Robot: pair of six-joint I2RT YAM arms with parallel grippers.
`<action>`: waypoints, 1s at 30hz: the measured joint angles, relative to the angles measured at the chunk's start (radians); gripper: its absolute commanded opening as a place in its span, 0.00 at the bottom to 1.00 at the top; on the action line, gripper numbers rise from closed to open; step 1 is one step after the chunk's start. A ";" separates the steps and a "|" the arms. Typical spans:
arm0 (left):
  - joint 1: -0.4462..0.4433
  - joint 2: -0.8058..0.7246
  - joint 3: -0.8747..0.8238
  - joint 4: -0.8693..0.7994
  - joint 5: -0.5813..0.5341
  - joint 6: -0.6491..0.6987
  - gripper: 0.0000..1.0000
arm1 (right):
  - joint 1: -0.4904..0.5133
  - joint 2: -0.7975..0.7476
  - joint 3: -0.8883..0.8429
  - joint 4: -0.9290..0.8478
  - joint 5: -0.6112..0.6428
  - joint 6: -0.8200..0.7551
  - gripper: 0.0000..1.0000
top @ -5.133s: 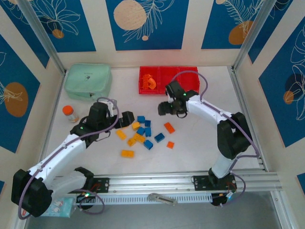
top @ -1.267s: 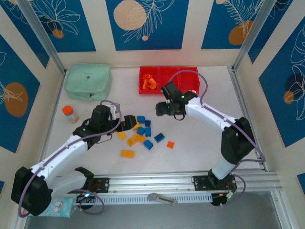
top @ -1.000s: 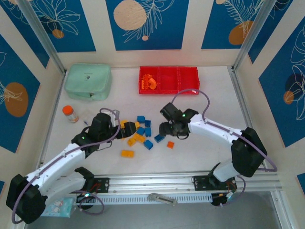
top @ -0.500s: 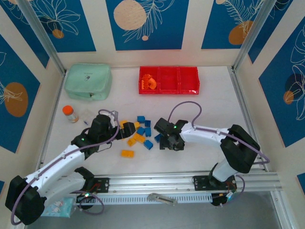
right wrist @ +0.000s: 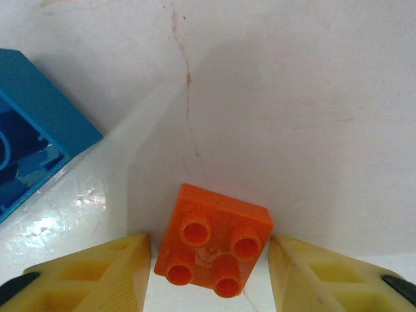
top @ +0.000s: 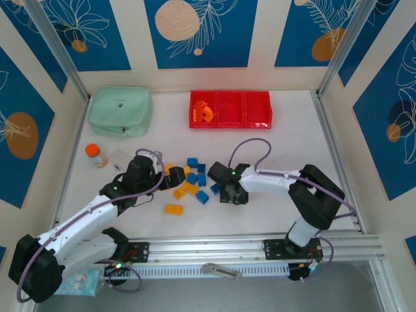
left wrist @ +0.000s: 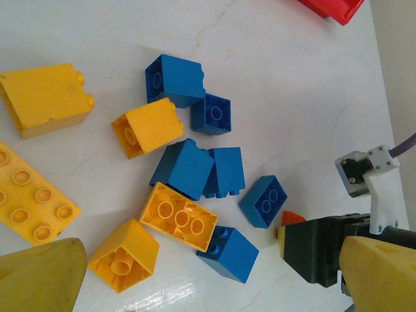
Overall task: Sort the legos into containers by color
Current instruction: Pick up the lego from the bottom-center of the table, then place the lego in the container.
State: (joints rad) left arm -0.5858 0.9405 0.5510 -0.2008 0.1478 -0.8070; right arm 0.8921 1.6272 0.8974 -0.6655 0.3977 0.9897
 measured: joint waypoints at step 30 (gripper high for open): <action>0.035 0.041 0.150 -0.050 -0.049 0.092 0.99 | -0.167 0.004 0.264 0.090 0.069 -0.334 0.31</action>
State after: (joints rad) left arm -0.5503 0.9817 0.7010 -0.2512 0.0986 -0.7147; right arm 0.7246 1.6314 1.1610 -0.5758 0.4671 0.6556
